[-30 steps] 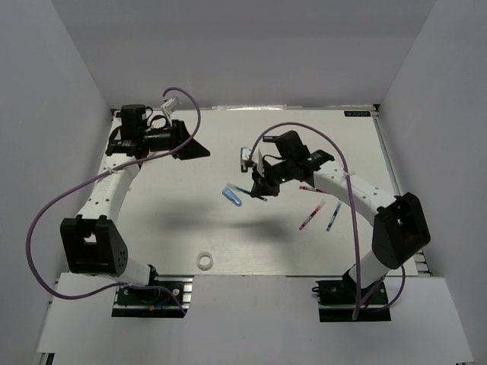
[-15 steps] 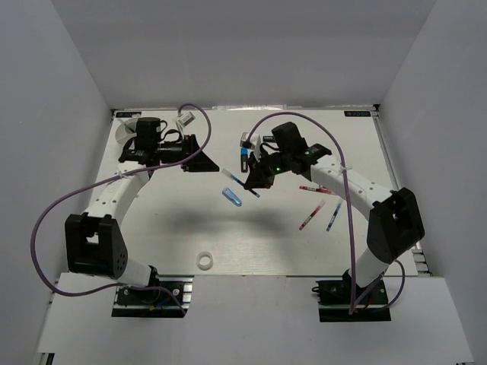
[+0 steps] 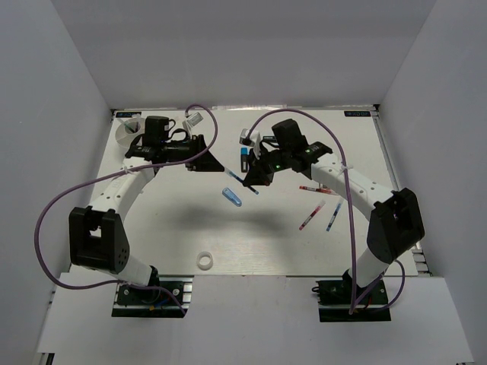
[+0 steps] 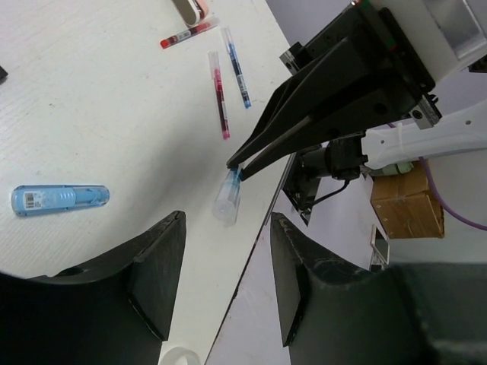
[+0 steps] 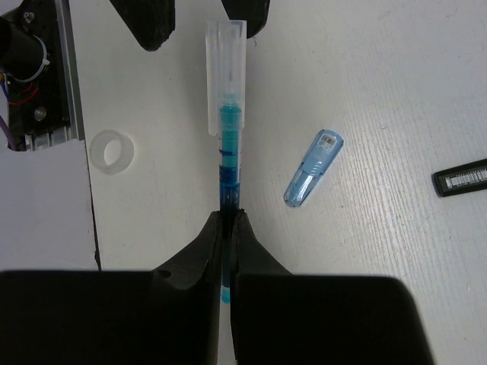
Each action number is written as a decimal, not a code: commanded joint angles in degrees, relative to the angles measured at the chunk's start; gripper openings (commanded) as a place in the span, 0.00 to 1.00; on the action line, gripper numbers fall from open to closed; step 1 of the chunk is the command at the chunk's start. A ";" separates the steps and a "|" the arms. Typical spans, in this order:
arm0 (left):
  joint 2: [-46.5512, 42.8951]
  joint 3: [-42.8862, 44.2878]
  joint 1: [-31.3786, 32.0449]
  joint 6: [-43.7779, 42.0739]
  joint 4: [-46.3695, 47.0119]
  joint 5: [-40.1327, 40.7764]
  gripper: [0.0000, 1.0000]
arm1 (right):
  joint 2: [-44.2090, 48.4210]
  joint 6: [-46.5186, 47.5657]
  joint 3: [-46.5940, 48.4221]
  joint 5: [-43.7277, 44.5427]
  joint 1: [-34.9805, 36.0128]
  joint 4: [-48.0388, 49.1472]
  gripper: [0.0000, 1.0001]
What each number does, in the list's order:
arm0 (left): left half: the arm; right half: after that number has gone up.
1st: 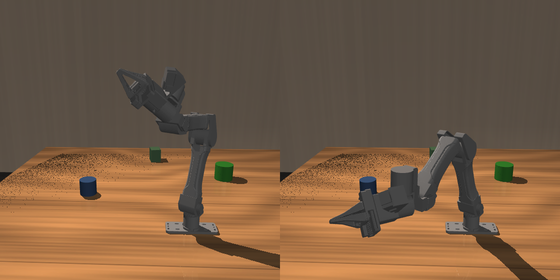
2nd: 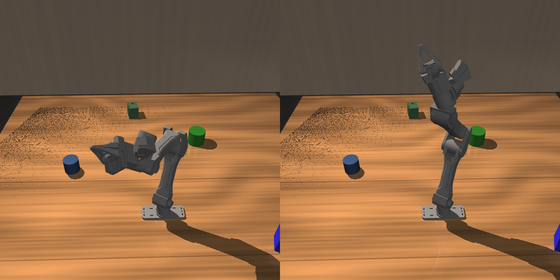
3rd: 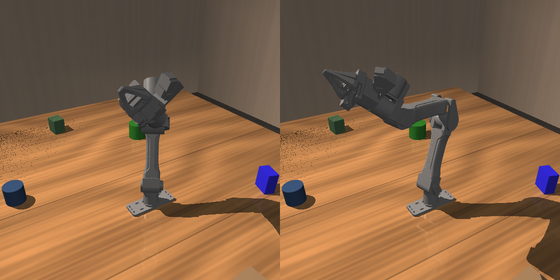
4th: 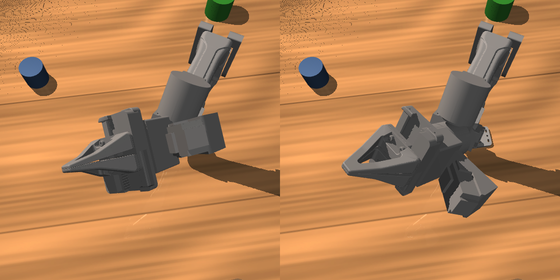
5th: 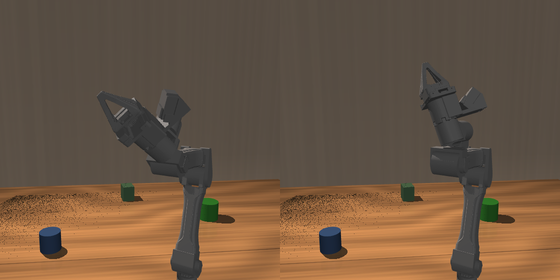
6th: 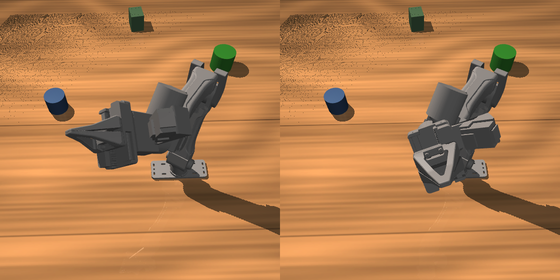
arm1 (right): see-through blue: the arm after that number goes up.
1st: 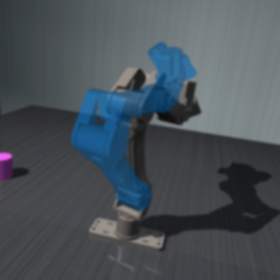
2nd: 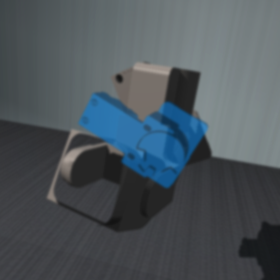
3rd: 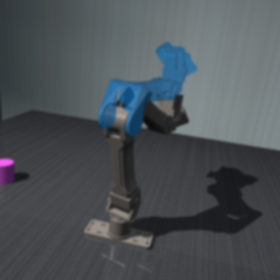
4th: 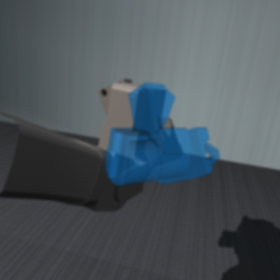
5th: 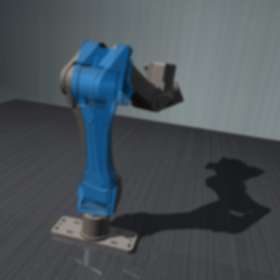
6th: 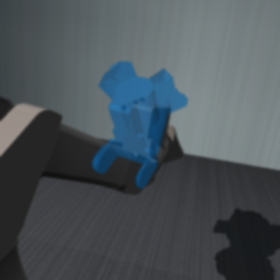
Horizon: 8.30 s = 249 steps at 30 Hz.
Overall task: Sort the stationery into containers
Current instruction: Pick up the pen from the center of the board, then place the pen in the storage box, then pick up the pen from the center of the board.
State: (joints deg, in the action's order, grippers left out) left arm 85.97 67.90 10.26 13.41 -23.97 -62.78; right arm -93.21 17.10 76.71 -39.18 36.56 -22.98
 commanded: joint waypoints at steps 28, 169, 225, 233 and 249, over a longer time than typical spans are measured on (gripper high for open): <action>-0.28 -0.05 1.25 -0.14 -0.20 -0.94 0.30 | -2.68 1.18 5.03 -1.78 0.98 -0.40 0.00; 4.46 19.02 -6.31 -31.87 -18.22 26.66 0.57 | -17.00 48.20 -0.86 26.43 -25.74 -19.91 0.44; -13.11 -5.59 -5.16 31.17 40.12 10.05 0.49 | 3.21 -92.68 0.63 0.76 -25.31 35.06 0.00; -19.88 -1.10 6.59 -35.20 17.47 14.07 0.46 | 4.00 -93.04 -0.33 3.32 -25.04 24.04 0.00; -26.92 -22.81 33.14 -95.59 35.21 38.34 0.47 | 6.72 -87.16 -5.25 -1.16 -18.10 25.53 0.00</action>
State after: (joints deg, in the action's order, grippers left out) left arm 59.35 44.97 41.10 -70.41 5.69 -28.49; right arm -89.19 -72.07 71.46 -38.63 17.47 0.51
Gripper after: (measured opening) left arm 0.470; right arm 0.105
